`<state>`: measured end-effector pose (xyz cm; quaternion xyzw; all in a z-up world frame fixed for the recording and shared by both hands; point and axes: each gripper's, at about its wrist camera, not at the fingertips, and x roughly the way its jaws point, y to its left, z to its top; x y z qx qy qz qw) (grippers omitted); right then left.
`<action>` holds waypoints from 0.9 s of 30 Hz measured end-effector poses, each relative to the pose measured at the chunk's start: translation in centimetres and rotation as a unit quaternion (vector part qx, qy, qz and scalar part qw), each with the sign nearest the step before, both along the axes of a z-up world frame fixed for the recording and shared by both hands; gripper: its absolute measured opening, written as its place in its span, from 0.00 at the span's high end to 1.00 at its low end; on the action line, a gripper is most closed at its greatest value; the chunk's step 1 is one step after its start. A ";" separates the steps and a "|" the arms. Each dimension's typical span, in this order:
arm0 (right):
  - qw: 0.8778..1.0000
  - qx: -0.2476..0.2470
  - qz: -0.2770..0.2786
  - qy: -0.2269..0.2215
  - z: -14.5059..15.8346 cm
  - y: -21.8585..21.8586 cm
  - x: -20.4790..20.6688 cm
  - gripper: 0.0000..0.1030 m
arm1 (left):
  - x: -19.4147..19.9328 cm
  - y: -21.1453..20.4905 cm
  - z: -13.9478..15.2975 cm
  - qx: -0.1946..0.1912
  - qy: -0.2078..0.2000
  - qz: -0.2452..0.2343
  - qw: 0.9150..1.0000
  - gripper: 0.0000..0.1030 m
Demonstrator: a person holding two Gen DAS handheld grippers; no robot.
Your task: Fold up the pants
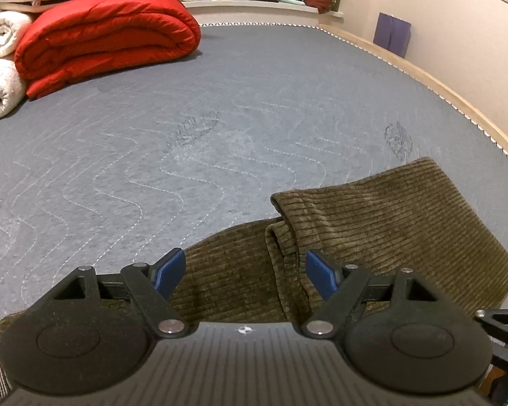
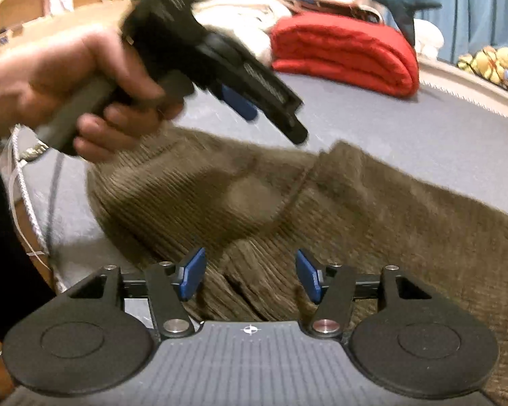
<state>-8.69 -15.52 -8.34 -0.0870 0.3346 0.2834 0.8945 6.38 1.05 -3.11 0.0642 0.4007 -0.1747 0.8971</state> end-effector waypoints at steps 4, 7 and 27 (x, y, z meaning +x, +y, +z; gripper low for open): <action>0.999 0.022 0.013 0.026 -0.5 -0.1 0.9 0.73 | 0.0 -0.1 0.1 -0.002 -0.003 0.000 1.000 0.20; 0.999 0.035 0.003 -0.014 1.7 -0.6 0.3 0.86 | 0.0 0.3 0.6 -0.010 -0.010 0.007 1.000 0.20; 0.975 -0.124 0.173 -0.070 0.1 3.5 -4.8 0.50 | 4.7 0.6 -4.3 -0.187 0.146 -0.001 0.971 0.20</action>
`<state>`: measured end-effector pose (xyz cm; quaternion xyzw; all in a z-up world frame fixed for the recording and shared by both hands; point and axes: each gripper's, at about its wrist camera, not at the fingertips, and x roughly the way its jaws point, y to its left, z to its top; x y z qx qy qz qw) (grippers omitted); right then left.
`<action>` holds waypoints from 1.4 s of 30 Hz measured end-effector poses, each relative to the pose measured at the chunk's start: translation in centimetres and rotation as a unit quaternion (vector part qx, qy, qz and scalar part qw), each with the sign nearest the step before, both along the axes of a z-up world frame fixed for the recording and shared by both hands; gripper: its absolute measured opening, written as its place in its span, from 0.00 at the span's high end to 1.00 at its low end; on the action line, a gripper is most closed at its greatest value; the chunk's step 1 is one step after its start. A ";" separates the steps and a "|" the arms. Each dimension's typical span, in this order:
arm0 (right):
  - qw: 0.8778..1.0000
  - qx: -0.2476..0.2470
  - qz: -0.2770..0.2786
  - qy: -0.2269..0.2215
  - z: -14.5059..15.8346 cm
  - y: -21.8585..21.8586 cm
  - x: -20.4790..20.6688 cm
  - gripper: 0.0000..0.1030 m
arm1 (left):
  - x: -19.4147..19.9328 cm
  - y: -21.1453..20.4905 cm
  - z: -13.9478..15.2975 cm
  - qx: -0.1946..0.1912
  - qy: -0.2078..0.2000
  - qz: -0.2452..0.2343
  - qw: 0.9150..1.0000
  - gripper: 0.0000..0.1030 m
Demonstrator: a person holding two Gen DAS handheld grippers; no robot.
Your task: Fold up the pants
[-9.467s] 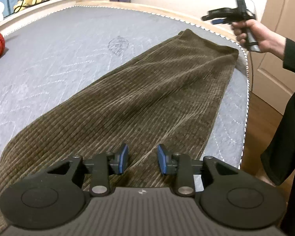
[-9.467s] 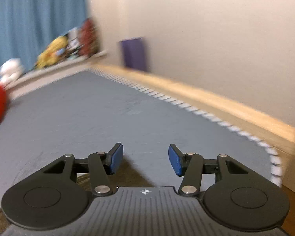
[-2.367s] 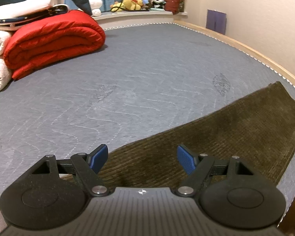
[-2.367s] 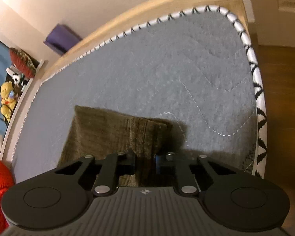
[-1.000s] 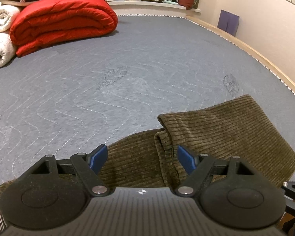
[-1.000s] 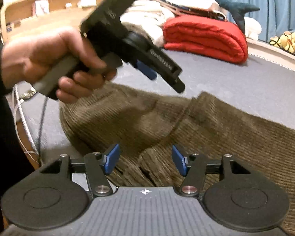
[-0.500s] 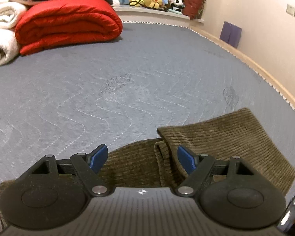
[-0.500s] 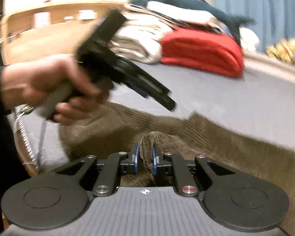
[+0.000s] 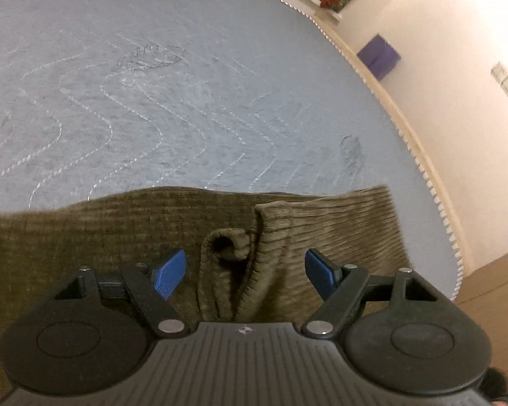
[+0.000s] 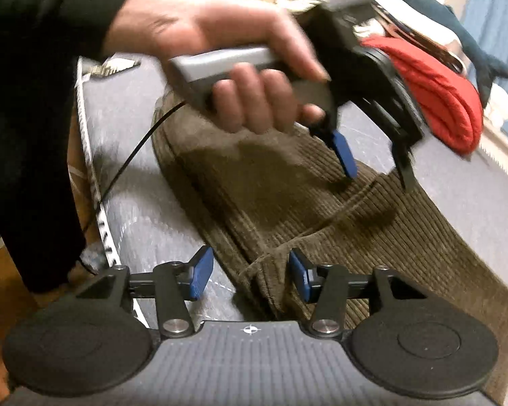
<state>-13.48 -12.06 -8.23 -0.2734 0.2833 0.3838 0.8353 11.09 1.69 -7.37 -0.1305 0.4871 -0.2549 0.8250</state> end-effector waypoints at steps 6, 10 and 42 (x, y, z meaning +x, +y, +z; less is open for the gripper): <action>0.998 -0.051 0.007 -0.034 -1.2 0.6 -0.1 0.53 | 0.6 -1.6 -0.3 0.017 -0.030 -0.012 0.999 0.33; 0.999 -0.043 0.007 -0.028 -0.6 0.3 0.1 0.71 | 0.1 -2.8 -0.1 0.061 -0.055 -0.030 0.996 0.65; 0.927 0.182 -0.328 0.032 3.2 -10.2 3.5 0.43 | -2.2 -5.1 0.2 0.232 -0.190 -0.053 0.953 0.75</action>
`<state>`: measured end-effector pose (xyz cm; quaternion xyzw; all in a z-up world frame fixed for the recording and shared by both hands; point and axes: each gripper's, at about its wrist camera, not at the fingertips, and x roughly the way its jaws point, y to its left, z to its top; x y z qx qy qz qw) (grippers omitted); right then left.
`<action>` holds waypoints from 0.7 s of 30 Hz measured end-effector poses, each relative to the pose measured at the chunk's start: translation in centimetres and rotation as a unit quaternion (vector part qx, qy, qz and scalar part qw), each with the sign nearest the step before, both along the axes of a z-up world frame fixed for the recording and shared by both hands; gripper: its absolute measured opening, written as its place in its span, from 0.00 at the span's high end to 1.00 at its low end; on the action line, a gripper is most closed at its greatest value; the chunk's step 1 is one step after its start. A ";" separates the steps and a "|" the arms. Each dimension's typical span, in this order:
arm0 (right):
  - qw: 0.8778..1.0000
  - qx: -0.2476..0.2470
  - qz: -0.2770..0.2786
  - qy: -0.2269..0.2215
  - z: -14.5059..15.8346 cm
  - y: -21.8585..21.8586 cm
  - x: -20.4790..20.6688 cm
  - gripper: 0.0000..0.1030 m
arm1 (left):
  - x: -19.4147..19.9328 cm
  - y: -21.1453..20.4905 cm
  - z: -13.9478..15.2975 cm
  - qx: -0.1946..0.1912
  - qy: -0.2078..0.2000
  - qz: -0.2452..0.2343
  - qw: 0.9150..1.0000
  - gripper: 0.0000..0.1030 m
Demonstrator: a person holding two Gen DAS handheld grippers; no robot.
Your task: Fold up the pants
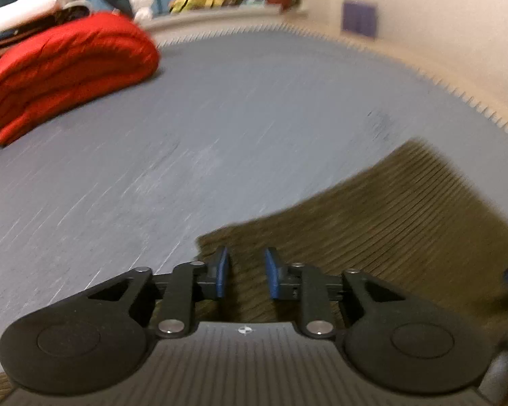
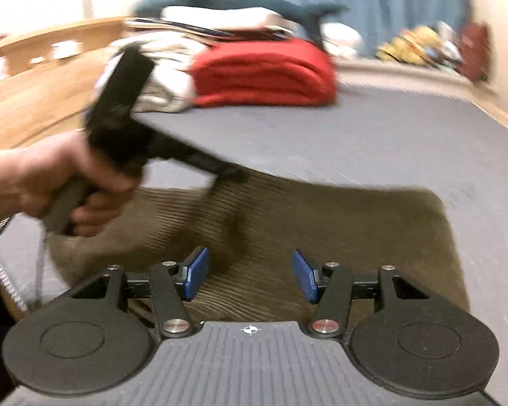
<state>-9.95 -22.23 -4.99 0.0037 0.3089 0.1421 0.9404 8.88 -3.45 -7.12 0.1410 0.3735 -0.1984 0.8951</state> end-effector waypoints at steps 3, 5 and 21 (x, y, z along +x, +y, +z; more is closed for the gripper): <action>0.996 -0.036 -0.072 0.023 -1.2 -1.3 0.7 0.43 | 0.1 0.8 0.1 -0.002 0.010 0.024 1.000 0.70; 0.992 -0.030 -0.119 0.031 -1.5 -2.7 0.9 0.41 | -0.3 1.2 1.2 -0.005 0.002 0.037 0.999 0.70; 0.956 0.055 -0.271 0.102 -5.6 -9.8 1.6 0.17 | -4.1 0.7 4.9 -0.034 -0.039 0.002 0.999 0.62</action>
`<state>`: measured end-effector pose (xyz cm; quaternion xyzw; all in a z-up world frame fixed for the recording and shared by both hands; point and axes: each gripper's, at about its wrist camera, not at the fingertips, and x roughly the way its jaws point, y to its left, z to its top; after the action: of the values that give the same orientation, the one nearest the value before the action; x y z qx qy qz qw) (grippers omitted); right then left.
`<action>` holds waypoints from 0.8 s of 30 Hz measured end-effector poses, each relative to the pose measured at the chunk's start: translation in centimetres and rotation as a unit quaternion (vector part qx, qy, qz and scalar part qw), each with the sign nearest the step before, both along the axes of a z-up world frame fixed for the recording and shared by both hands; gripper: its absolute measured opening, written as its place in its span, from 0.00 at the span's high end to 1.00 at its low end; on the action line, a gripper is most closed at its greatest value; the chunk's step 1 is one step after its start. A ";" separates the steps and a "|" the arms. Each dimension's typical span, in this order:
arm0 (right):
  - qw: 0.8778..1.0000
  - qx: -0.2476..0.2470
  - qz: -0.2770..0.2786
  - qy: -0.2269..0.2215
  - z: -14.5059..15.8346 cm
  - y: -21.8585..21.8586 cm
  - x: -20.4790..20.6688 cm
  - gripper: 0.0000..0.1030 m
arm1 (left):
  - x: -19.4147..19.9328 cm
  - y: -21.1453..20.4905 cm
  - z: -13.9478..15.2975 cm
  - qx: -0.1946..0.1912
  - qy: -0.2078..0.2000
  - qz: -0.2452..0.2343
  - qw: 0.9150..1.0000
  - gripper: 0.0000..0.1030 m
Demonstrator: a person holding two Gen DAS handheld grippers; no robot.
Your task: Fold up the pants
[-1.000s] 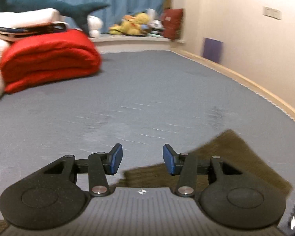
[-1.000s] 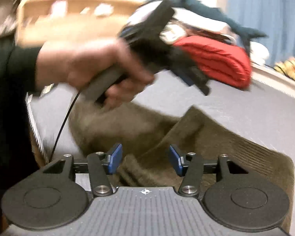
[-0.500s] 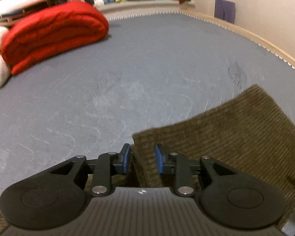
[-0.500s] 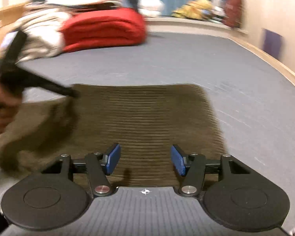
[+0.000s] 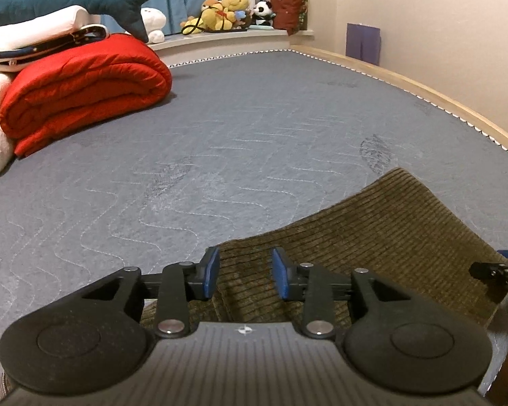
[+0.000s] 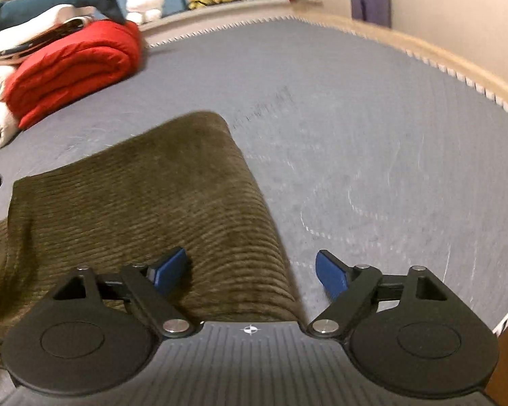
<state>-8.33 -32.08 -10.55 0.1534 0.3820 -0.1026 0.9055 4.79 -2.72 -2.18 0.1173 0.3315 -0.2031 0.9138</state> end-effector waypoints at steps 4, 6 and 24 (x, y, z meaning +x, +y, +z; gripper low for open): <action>0.998 0.067 0.006 0.020 -1.0 -0.6 0.4 0.17 | -0.1 0.0 0.0 0.000 -0.004 0.002 1.000 0.61; 0.997 0.069 0.017 0.025 -1.3 -0.3 0.8 0.16 | -0.1 0.0 0.0 -0.002 -0.005 0.002 1.000 0.61; 0.988 -0.082 0.102 -0.078 4.2 5.5 -2.1 0.69 | 0.0 1.0 0.7 -0.096 0.055 0.004 0.994 0.24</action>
<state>-10.41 -26.59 -6.34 0.0466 0.3147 -0.0280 0.9476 4.76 -1.75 -1.52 0.0165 0.3604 -0.2360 0.9023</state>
